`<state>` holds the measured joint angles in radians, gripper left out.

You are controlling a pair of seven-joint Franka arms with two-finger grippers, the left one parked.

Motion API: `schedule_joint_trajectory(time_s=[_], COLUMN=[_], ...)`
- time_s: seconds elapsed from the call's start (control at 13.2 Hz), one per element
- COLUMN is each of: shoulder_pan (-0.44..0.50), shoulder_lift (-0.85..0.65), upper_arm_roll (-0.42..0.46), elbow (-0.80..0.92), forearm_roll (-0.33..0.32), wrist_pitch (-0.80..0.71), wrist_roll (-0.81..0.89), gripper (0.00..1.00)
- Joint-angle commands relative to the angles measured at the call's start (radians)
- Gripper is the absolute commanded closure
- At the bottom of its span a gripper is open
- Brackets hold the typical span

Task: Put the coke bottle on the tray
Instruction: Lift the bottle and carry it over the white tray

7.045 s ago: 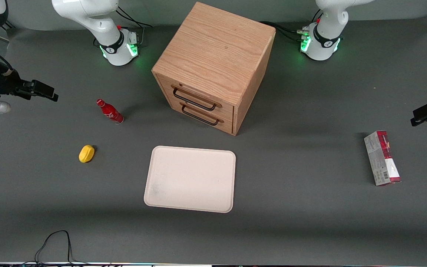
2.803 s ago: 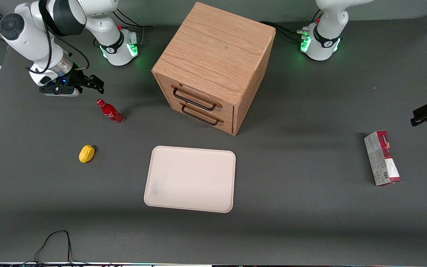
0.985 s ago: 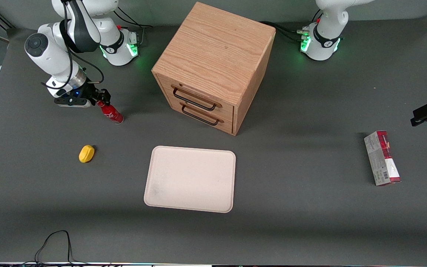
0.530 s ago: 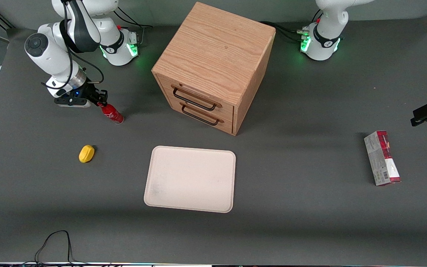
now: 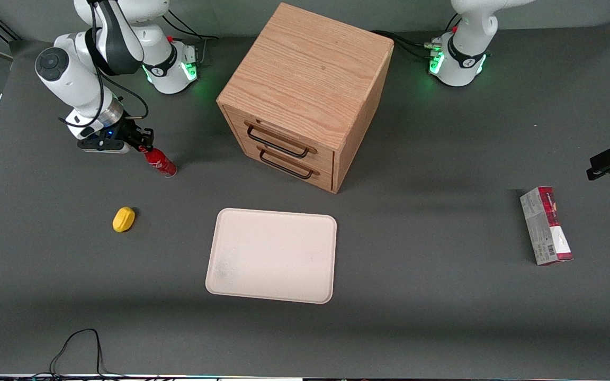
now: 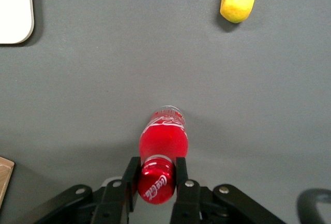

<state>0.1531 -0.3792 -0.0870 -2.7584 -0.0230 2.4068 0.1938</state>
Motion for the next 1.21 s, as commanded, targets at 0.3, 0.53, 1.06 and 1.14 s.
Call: schedule_joint_trajectory(time_s=[0.3,0.53,1.06,1.14], shoulder_pan=[0.010,0.010,0.008,0.008], shoulder_lift=[-0.052,-0.055,0.083,0.100], upper_arm_roll=[-0.016,-0.022,-0.045,-0.045], elbow=[0.155,0.311,0.744,0.762], forearm_roll=[-0.014,-0.008,0.003,0.014], wrist_pitch=[-0.257,-0.461,-0.839,-0.844], wrist_roll=[0.076,0.075,0.073,0.076], gripper=[1.00,1.00,1.00,1.00])
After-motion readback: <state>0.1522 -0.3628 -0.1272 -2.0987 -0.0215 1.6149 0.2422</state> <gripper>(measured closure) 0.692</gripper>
